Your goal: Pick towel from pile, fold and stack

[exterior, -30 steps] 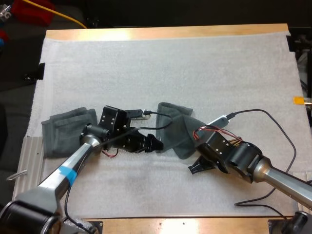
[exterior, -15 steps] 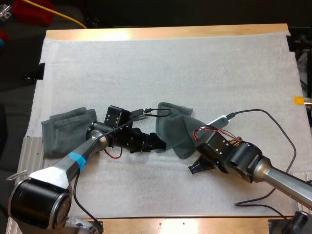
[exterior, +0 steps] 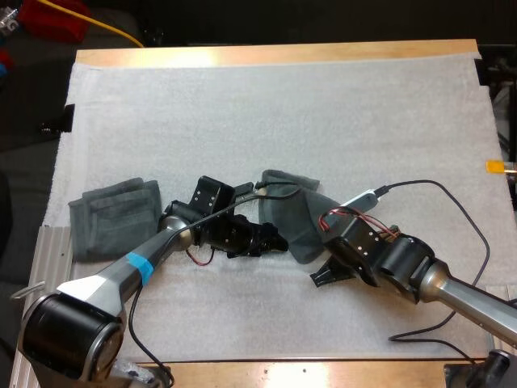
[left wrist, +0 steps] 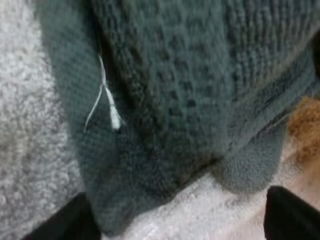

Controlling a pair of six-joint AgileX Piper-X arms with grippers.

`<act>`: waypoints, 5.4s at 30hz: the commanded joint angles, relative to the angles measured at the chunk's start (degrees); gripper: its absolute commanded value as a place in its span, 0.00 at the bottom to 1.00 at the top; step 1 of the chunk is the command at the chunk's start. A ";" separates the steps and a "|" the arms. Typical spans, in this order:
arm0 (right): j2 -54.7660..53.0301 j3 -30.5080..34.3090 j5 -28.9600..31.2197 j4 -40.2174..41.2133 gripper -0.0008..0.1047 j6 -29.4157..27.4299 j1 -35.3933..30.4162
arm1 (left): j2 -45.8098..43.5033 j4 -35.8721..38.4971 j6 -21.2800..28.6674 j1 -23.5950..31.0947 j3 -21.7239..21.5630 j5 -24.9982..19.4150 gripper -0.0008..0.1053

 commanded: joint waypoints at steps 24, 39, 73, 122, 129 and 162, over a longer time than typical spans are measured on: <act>-0.49 -0.11 0.24 0.18 0.02 0.16 -0.24 | 1.56 2.38 -2.35 -0.61 -0.41 -11.27 0.01; -1.64 -0.31 3.18 0.18 0.02 -3.45 -0.24 | -6.94 13.96 11.78 -0.54 -5.14 -16.34 0.01; -10.00 -19.26 12.21 12.72 0.02 -11.90 -0.24 | -26.48 49.74 26.85 -0.30 -35.29 -30.22 0.01; -8.26 -17.90 15.13 27.02 0.02 1.57 13.96 | -32.51 56.27 23.10 -13.94 -25.27 -36.62 0.01; -3.83 -17.90 7.09 21.69 0.02 -4.98 3.67 | -27.62 52.63 24.27 -13.68 -25.27 -38.71 0.01; 19.73 -24.92 -15.11 19.10 0.02 -6.28 -16.65 | -3.06 42.16 28.14 0.00 -25.38 -24.75 0.01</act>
